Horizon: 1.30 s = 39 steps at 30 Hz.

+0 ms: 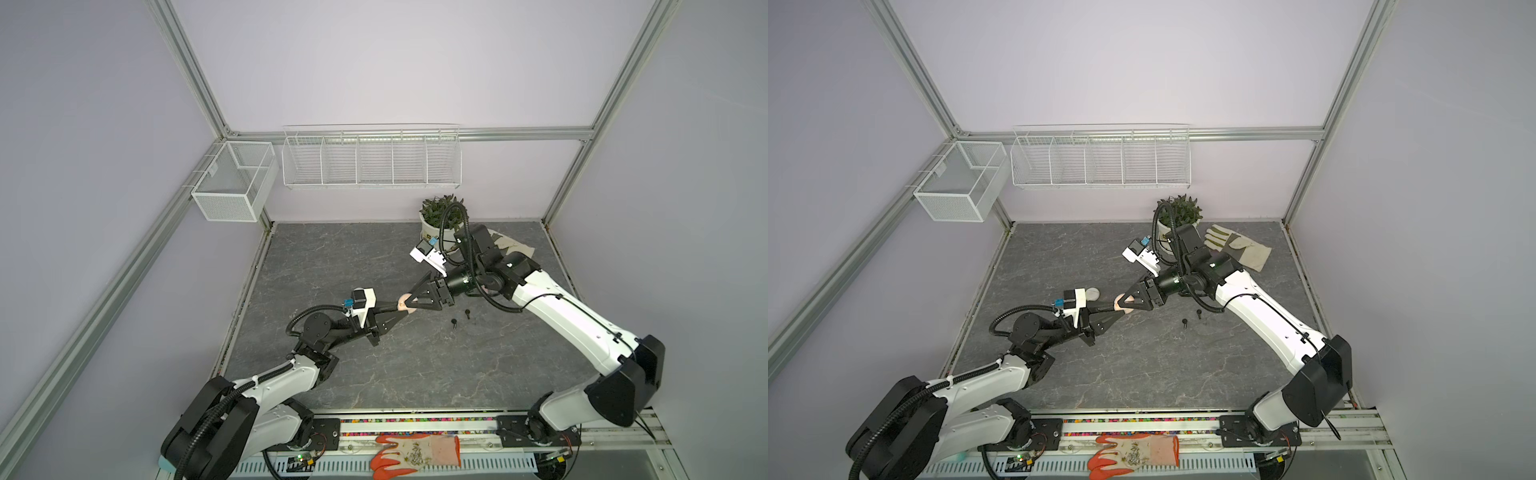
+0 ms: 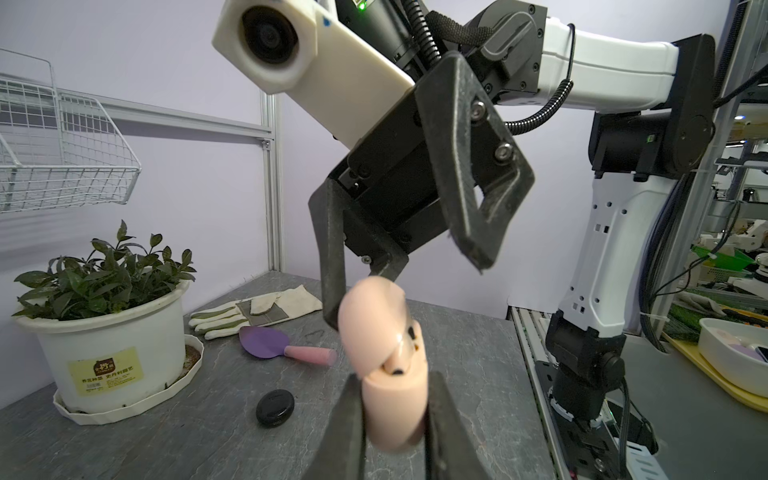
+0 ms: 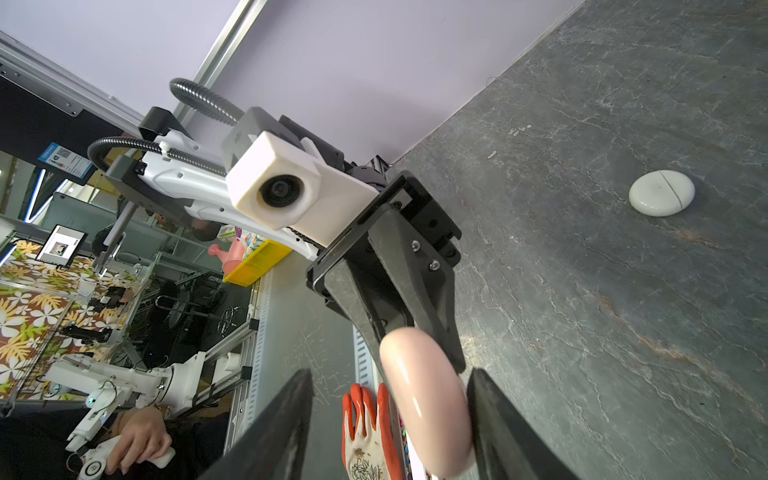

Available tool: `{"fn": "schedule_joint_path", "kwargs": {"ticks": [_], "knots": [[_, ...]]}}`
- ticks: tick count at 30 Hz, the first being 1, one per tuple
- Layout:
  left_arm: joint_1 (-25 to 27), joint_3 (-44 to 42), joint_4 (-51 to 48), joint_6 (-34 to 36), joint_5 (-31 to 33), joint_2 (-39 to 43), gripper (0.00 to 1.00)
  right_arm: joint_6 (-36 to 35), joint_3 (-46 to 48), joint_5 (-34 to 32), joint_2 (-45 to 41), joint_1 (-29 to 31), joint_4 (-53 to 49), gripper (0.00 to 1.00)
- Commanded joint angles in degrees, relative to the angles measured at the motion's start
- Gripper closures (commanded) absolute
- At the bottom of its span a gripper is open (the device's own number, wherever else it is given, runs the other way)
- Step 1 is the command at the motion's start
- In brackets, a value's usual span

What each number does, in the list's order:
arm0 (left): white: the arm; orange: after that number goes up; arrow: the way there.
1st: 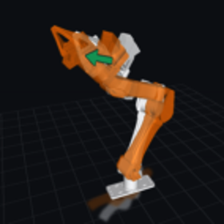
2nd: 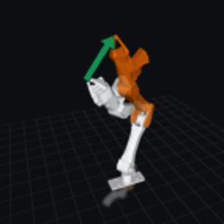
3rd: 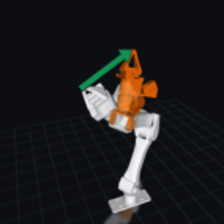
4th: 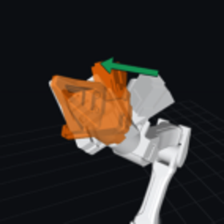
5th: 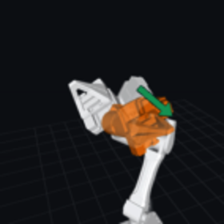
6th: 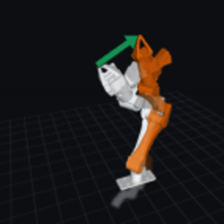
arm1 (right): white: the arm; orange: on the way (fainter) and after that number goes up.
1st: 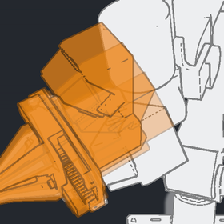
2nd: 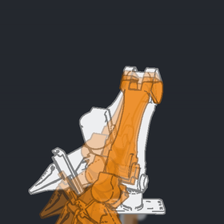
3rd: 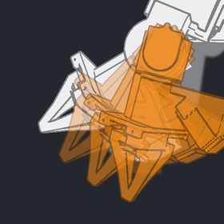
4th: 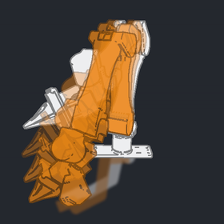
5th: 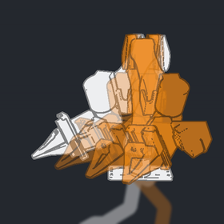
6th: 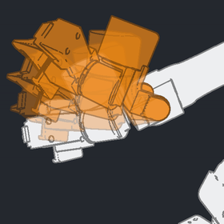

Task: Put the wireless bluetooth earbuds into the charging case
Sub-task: 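Press the case lid down with the right gripper to close it, then pull the right gripper back from the closed case held by the left gripper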

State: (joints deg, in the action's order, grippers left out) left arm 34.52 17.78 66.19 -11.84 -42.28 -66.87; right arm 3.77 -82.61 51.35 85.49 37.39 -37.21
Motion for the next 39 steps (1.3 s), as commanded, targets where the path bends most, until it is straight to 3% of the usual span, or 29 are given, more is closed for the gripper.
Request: {"fn": "schedule_joint_path", "kwargs": {"ticks": [1, 15, 20, 27, 39], "knots": [[-0.4, 1.1, -0.2, -1.0, 1.6, -0.6, 1.0, -2.6, -0.5, 1.6, -1.5, 0.7, -1.7, 0.42], [-0.4, 1.3, 2.0, -6.6, 1.4, -0.9, 1.0, -6.6, -1.1, 0.3, -1.3, 0.8, -2.7, 0.6], [-0.4, 1.5, 3.4, -8.8, 1.4, -1.2, 1.0, -8.5, -0.8, -1.9, -2.1, 0.8, -3.2, 0.71], [-0.4, 2.4, 4.5, -11.0, 1.0, -2.6, 1.0, -8.8, -0.5, -0.7, -2.8, 0.8, -2.3, 0.69], [-1.0, 4.2, 6.4, -15.9, 0.2, -4.6, 1.0, -12.7, 0.3, -9.9, -4.7, 2.6, -3.3, 0.71]]}}
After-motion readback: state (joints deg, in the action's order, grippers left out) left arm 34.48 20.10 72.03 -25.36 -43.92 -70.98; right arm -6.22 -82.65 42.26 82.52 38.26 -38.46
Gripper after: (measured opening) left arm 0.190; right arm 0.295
